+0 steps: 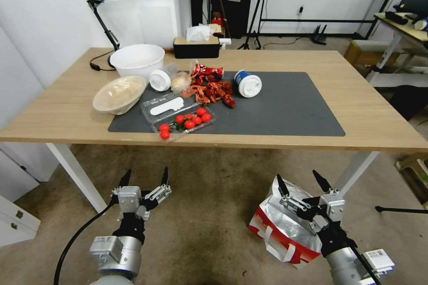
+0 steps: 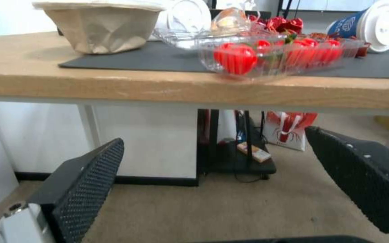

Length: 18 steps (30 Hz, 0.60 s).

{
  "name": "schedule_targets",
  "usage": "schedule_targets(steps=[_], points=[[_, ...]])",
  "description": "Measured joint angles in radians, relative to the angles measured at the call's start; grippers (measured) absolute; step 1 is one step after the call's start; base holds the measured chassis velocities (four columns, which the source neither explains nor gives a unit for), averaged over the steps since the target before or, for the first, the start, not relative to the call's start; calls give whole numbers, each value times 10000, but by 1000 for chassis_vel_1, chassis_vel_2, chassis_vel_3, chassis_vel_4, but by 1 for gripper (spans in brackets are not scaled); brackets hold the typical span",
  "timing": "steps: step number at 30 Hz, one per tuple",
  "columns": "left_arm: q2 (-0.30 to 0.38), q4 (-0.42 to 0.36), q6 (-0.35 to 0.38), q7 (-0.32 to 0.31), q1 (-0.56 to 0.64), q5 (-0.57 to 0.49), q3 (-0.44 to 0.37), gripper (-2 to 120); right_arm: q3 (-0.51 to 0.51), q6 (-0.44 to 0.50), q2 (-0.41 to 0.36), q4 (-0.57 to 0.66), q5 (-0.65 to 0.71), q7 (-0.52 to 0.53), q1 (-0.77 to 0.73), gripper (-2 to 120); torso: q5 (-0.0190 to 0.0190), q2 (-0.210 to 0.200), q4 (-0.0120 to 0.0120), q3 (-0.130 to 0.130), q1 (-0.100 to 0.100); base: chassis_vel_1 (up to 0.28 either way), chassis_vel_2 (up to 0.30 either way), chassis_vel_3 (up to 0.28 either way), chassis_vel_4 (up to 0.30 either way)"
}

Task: Pick up the food delivery bag from the floor and place it on the table.

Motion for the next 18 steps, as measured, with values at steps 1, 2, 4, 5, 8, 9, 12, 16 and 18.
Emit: schedule_targets(steps=[1,2,4,5,8,9,12,16,18], points=[[-28,47,-35,24,-10,28,5,100,12,3,-50,-65,8,-14,22,100,0,-87,0,-49,-36,0,0,0,0],[-28,47,-35,24,-10,28,5,100,12,3,-50,-65,8,-14,22,100,0,-87,0,-49,-36,0,0,0,0],[-34,93,-49,30,-26,37,5,100,14,2,-79,-100,19,-23,29,100,1,-163,0,-93,-66,0,0,0,0],[-31,134,-68,35,-50,40,-4,100,16,3,-105,-132,30,-50,30,100,0,-256,-1,-148,-105,0,0,0,0],[-4,157,-82,60,-58,40,-37,100,16,3,-135,-206,32,-99,46,100,-1,-387,-1,-221,-164,0,0,0,0],[11,161,-86,73,-58,40,-54,100,15,3,-143,-244,33,-113,55,100,0,-448,0,-256,-190,0,0,0,0],[22,179,-93,81,-58,38,-63,100,11,3,-145,-316,39,-135,69,100,0,-575,-1,-333,-238,0,0,0,0],[39,204,-118,88,-57,32,-73,100,-5,5,-123,-365,40,-162,77,100,-1,-754,-1,-442,-308,0,0,0,0],[46,211,-126,88,-58,26,-77,100,-8,9,-112,-381,41,-176,79,100,-1,-816,0,-480,-334,0,0,0,0]])
